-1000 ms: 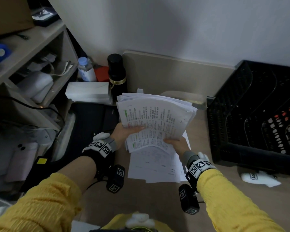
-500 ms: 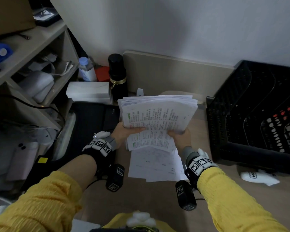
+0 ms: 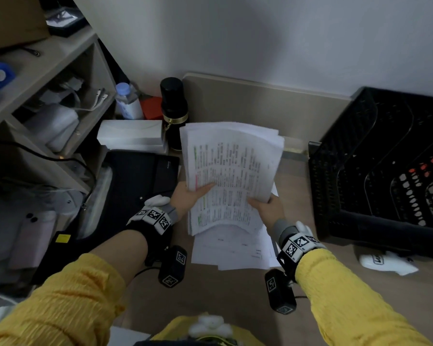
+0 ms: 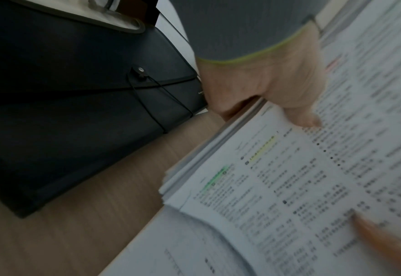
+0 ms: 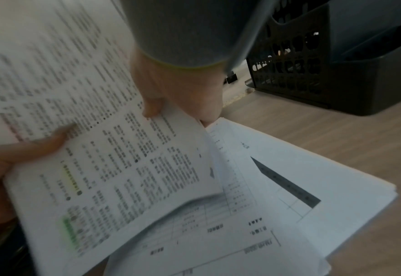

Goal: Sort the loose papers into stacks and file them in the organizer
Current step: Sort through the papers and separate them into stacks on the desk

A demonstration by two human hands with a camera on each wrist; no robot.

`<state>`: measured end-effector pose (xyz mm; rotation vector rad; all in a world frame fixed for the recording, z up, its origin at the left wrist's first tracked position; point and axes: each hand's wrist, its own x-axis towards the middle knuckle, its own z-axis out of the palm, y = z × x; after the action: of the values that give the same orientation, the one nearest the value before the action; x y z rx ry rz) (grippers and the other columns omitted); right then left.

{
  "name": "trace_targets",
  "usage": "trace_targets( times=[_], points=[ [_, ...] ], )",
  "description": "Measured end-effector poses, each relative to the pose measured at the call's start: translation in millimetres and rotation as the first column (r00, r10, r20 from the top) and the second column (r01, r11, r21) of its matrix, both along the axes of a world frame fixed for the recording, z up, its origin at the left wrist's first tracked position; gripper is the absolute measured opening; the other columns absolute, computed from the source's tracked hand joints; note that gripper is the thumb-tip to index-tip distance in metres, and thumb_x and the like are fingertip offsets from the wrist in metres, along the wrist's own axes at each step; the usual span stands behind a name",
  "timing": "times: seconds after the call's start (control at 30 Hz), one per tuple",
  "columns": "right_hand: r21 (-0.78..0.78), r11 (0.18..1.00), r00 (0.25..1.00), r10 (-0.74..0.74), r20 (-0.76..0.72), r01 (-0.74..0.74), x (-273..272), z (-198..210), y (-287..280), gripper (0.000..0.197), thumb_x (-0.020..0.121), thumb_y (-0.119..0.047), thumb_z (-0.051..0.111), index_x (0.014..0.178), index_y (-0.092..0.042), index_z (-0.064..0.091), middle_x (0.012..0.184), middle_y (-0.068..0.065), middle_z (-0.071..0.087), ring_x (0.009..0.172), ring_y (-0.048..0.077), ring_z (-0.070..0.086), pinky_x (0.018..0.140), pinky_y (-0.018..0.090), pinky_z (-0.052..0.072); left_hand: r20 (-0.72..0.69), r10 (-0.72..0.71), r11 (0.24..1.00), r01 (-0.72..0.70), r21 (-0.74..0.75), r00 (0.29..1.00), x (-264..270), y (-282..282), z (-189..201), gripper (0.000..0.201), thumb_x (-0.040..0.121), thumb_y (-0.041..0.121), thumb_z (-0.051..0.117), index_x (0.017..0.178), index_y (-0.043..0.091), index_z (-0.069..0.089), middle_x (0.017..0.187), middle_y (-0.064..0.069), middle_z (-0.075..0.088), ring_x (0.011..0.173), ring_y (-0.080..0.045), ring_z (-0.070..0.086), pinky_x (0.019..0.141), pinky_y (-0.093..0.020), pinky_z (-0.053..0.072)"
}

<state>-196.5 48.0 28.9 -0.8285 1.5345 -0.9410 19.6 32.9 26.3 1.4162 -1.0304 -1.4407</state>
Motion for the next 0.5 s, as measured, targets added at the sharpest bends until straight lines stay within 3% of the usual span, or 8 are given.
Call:
trace_targets(
  times=[0.17,0.27,0.5],
  points=[
    [0.001,0.998,0.998,0.066,0.012,-0.066,1.2,5.8,3.5,0.02,0.089,-0.006,0.062,0.109,-0.006,0.061,0.112,0.018,0.067,0.1,0.036,0.066,0.087,0.048,0.054,-0.005,0.002,0.994,-0.002,0.105,1.0,8.5,1.1,-4.6,0.04,0.083,0.026,0.073,0.118,0.009,0.066,0.112,-0.006,0.07,0.101,-0.021,0.069,0.085,-0.037,0.057],
    [0.006,0.997,0.996,0.082,-0.022,-0.082,3.5,3.3,9.7,0.019,0.088,-0.007,0.062,0.107,-0.01,0.061,0.111,0.017,0.068,0.099,0.036,0.066,0.087,0.05,0.055,-0.021,-0.015,0.988,0.018,0.155,1.0,12.0,5.4,-5.6,0.039,0.084,0.025,0.072,0.119,0.01,0.064,0.114,-0.008,0.069,0.1,-0.022,0.068,0.086,-0.039,0.056],
    [0.029,1.0,1.0,-0.007,0.019,0.006,1.2,3.1,18.8,0.017,0.088,-0.003,0.062,0.103,-0.009,0.06,0.099,0.01,0.068,0.081,0.024,0.067,0.075,0.039,0.056,-0.14,-0.18,0.924,0.216,0.314,0.974,25.4,15.7,-11.6,0.047,0.082,0.024,0.074,0.126,0.013,0.06,0.118,-0.012,0.069,0.106,-0.03,0.067,0.096,-0.051,0.051]
  ],
)
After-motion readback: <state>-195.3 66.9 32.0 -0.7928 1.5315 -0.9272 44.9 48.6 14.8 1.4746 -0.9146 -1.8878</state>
